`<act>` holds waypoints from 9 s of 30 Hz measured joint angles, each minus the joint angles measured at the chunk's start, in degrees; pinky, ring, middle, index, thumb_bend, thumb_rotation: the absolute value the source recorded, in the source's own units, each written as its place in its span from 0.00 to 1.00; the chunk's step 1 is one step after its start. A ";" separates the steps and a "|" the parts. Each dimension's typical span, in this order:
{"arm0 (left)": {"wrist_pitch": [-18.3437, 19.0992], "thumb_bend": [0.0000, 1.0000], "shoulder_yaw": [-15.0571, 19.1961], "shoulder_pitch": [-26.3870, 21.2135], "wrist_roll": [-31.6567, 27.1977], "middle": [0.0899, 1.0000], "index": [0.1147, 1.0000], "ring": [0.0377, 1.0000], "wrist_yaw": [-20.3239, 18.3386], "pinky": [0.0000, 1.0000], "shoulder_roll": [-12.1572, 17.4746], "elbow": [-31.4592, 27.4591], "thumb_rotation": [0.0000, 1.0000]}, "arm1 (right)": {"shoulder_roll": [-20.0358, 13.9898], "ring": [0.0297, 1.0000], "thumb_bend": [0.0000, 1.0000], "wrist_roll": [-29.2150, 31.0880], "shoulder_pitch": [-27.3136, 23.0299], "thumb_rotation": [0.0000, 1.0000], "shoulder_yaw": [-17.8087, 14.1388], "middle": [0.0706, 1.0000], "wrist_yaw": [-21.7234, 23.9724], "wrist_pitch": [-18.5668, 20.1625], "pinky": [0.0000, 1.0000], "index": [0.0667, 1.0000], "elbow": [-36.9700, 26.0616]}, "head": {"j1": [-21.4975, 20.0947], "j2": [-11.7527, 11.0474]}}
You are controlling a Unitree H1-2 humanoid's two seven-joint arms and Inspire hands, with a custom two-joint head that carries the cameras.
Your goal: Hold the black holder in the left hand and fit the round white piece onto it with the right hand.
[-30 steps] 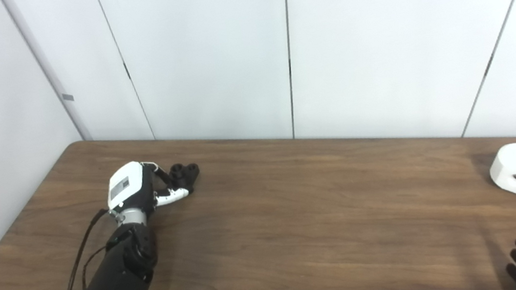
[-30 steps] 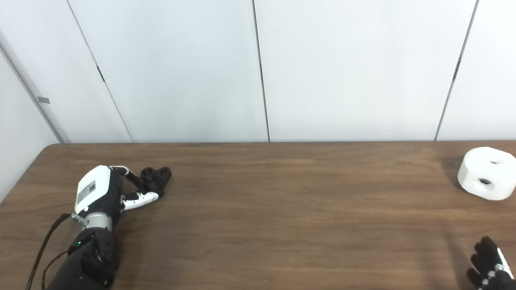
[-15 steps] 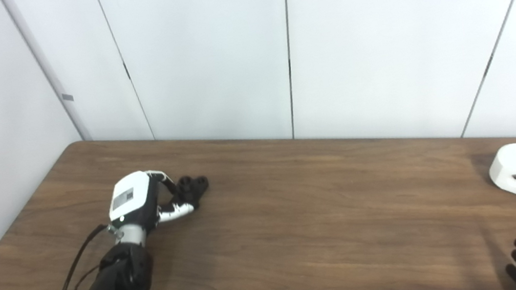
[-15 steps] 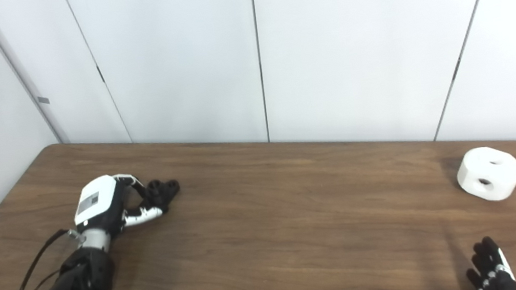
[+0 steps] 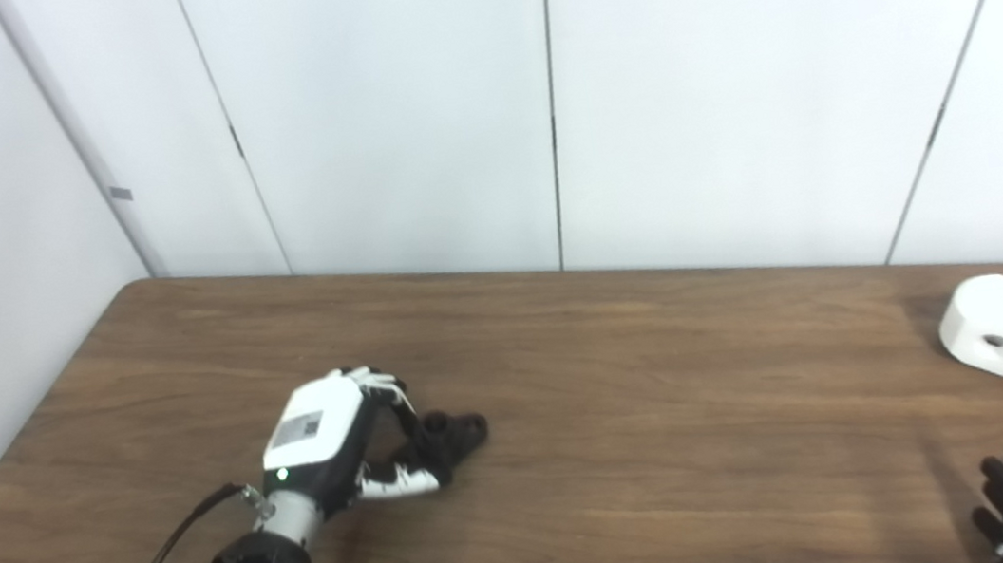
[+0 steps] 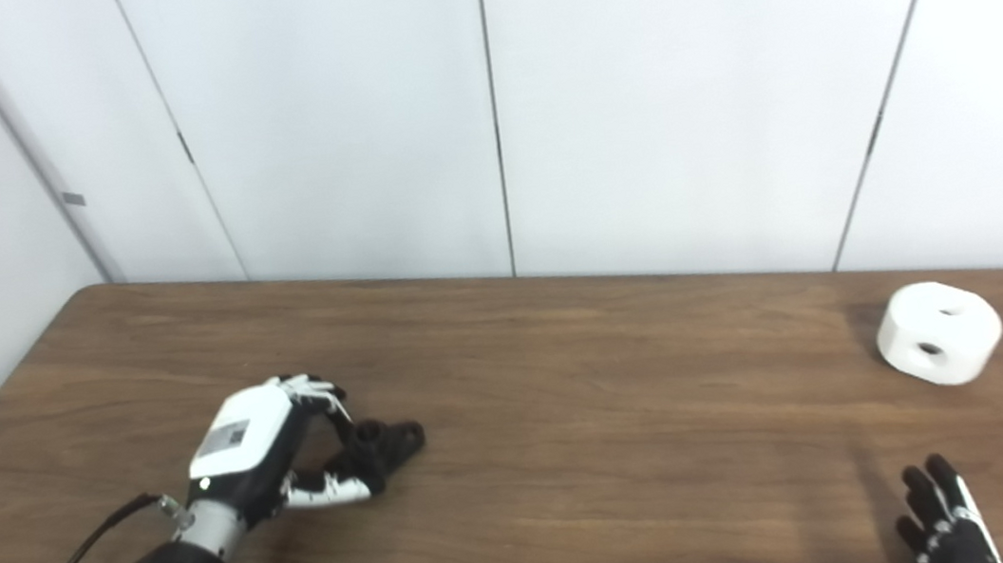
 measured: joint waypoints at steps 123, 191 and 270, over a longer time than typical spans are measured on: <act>-25.86 0.51 -6.47 5.83 -3.89 0.83 0.42 0.92 -3.64 0.99 -12.11 4.37 0.06 | -20.03 1.00 0.96 -65.20 -46.98 0.35 5.04 0.99 15.50 30.75 1.00 0.81 22.52 | -24.61 -0.96; -25.89 0.52 -6.82 5.60 -3.57 0.82 0.42 0.92 -3.56 0.99 -12.16 4.58 0.06 | -25.87 0.98 0.88 -74.92 -59.59 0.40 11.91 0.92 44.36 30.74 1.00 0.77 29.53 | -24.00 -0.26; -25.96 0.52 -7.12 5.50 -3.32 0.82 0.42 0.92 -3.35 0.99 -12.14 4.68 0.06 | -24.74 0.98 0.86 -75.31 -59.43 0.41 16.33 0.93 43.37 30.73 0.94 0.79 32.05 | -23.91 -0.70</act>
